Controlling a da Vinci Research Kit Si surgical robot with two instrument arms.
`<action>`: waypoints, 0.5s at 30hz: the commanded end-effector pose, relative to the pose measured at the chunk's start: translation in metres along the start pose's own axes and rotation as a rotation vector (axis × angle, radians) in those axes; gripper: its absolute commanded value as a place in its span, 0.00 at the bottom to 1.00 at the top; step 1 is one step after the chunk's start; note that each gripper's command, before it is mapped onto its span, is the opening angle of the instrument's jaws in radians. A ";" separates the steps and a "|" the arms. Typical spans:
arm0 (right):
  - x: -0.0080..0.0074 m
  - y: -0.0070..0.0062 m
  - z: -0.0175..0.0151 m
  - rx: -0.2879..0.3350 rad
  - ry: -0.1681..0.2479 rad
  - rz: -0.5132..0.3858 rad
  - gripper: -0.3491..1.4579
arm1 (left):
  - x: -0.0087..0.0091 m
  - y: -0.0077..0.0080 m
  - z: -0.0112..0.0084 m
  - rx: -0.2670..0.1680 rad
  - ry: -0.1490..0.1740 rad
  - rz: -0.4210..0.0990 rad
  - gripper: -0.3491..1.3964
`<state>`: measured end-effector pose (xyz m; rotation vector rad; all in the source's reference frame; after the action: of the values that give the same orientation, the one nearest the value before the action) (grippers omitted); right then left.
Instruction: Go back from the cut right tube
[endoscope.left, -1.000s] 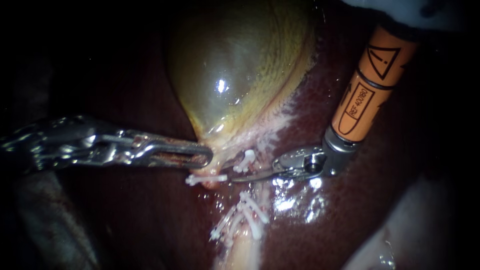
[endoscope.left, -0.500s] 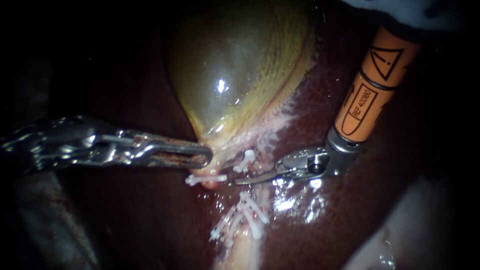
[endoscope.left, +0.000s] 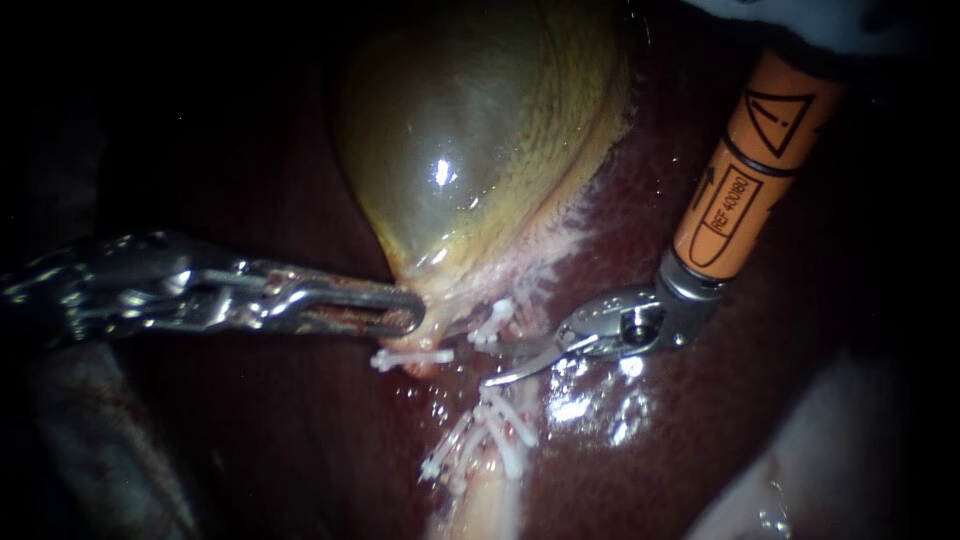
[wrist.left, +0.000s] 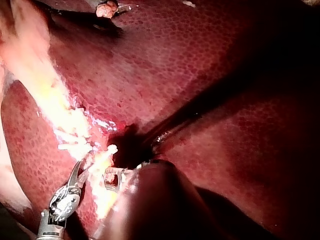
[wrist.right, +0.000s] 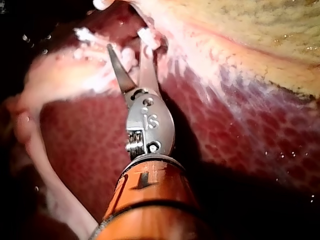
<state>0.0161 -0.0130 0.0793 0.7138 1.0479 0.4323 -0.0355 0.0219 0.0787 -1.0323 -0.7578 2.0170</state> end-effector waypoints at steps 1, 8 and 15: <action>0.0000 -0.0001 -0.0002 0.001 0.000 -0.005 0.53 | 0.0000 0.0000 0.0000 0.000 0.000 -0.001 0.00; 0.0004 -0.0006 -0.0026 0.008 0.004 -0.032 0.49 | 0.0000 -0.0001 0.0000 0.000 0.000 0.000 0.00; 0.0008 -0.0011 -0.0058 0.010 0.028 -0.067 0.45 | 0.0000 -0.0002 0.0001 0.000 0.001 -0.001 0.00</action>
<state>0.0108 -0.0113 0.0760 0.6790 1.1024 0.3763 -0.0355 0.0221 0.0788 -1.0334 -0.7579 2.0161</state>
